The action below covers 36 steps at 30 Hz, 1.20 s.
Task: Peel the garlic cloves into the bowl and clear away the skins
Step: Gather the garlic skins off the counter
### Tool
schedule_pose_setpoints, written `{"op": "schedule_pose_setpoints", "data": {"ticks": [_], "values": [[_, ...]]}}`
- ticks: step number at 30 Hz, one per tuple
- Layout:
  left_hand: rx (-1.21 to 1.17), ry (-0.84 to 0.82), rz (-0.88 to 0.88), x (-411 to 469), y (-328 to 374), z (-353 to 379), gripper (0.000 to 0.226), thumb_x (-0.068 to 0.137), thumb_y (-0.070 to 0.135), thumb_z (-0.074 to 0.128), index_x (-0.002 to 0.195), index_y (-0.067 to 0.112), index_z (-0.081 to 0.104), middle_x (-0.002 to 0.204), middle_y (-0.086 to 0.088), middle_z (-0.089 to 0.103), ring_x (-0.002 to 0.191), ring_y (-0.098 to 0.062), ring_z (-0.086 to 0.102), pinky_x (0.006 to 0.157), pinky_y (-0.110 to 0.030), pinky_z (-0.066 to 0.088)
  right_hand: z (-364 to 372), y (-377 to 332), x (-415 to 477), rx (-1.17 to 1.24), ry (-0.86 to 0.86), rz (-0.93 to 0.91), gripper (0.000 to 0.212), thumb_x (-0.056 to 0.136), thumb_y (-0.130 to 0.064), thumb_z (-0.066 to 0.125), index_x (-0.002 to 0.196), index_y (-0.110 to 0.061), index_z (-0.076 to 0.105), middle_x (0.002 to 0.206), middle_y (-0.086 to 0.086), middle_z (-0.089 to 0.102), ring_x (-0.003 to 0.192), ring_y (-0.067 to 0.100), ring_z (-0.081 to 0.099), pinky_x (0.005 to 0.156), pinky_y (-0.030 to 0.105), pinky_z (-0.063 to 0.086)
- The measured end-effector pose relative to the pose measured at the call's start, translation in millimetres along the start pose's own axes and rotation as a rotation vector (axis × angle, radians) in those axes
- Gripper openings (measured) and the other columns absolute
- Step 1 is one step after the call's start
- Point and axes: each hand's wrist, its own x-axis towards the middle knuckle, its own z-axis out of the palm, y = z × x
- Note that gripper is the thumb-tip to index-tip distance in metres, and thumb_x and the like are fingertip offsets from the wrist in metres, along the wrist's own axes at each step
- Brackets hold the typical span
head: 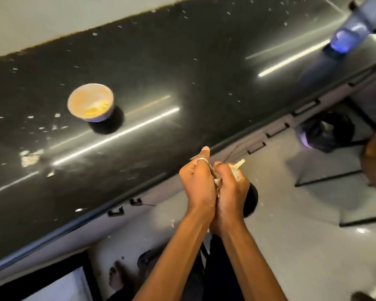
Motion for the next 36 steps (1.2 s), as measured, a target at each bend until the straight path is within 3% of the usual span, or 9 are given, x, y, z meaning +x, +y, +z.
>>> {"op": "schedule_pose_setpoints", "data": {"ticks": [3,6,10,14,17,20,26,31,36], "values": [[0.072,-0.047,-0.058,5.7,-52.1,28.1,0.062,0.099,0.017,0.062,0.043,0.024,0.037,0.046,0.005,0.035,0.044,-0.009,0.034,0.045,-0.023,0.031,-44.7,17.2,32.5,0.015,0.092,0.039,0.015,0.087,-0.011,0.062,0.077,0.0,0.063,0.07,0.012,0.063,0.065,0.023,0.062,0.059,0.035,0.052],[0.194,-0.075,-0.145,18.4,-114.6,51.1,0.054,0.099,0.019,0.062,0.046,0.021,0.05,0.047,0.004,0.048,0.046,-0.01,0.048,0.048,-0.025,0.043,-89.7,46.5,70.4,0.043,0.186,0.102,0.01,0.094,-0.001,0.058,0.095,0.001,0.068,0.08,0.01,0.072,0.072,0.021,0.071,0.062,0.03,0.058],[0.282,-0.057,-0.305,50.0,-206.2,63.9,0.024,0.098,0.019,0.062,0.083,0.005,0.074,0.078,-0.007,0.076,0.075,-0.019,0.074,0.072,-0.036,0.062,-138.0,109.9,123.9,0.073,0.329,0.223,0.018,0.093,-0.003,0.061,0.108,-0.001,0.071,0.092,0.009,0.077,0.085,0.024,0.075,0.065,0.026,0.059],[0.457,0.057,-0.357,100.4,-316.9,66.3,0.022,0.088,0.028,0.068,0.099,0.011,0.077,0.093,-0.004,0.078,0.091,-0.02,0.074,0.085,-0.042,0.061,-179.9,188.1,188.9,0.106,0.408,0.331,0.021,0.096,-0.012,0.063,0.114,-0.012,0.073,0.1,0.006,0.079,0.092,0.021,0.075,0.067,0.023,0.059],[0.58,0.106,-0.367,138.3,-384.3,70.0,0.02,0.09,0.023,0.066,0.103,0.01,0.076,0.101,-0.004,0.075,0.097,-0.022,0.07,0.091,-0.04,0.058,-205.5,246.3,237.9,0.127,0.372,0.436,0.027,0.094,-0.021,0.064,0.118,-0.011,0.072,0.107,0.011,0.077,0.098,0.026,0.075,0.08,0.036,0.061],[0.671,0.097,-0.423,172.6,-439.4,68.6,0.025,0.095,0.027,0.063,0.11,0.01,0.074,0.097,0.001,0.069,0.092,-0.02,0.064,0.085,-0.031,0.053,-227.3,299.2,282.7,0.098,0.389,0.508,0.03,0.092,-0.025,0.066,0.116,-0.009,0.073,0.105,0.013,0.078,0.098,0.032,0.075,0.083,0.043,0.062],[0.809,0.136,-0.518,221.0,-521.2,63.6,0.027,0.095,0.029,0.059,0.11,0.012,0.073,0.105,-0.005,0.072,0.094,-0.023,0.066,0.088,-0.035,0.056,-259.3,372.9,340.6,0.094,0.433,0.682,0.04,0.091,-0.036,0.072,0.121,-0.009,0.069,0.104,0.013,0.076,0.092,0.033,0.074,0.088,0.047,0.061],[0.872,0.087,-0.613,246.0,-547.2,63.5,0.032,0.093,0.033,0.059,0.111,0.009,0.071,0.111,-0.009,0.073,0.102,-0.031,0.068,0.094,-0.041,0.056,-274.1,390.1,360.1,0.124,0.472,0.767,0.02,0.095,-0.028,0.068,0.106,-0.012,0.065,0.094,0.009,0.073,0.085,0.027,0.071,0.079,0.04,0.06],[0.909,-0.032,-0.658,249.8,-539.9,73.3,0.032,0.102,0.036,0.05,0.082,0.013,0.063,0.104,-0.012,0.073,0.088,-0.028,0.067,0.081,-0.037,0.057,-273.9,382.3,363.4,0.127,0.461,0.803,0.02,0.097,-0.017,0.059,0.115,-0.01,0.063,0.086,0.01,0.066,0.068,0.023,0.061,0.05,0.027,0.049]]}}
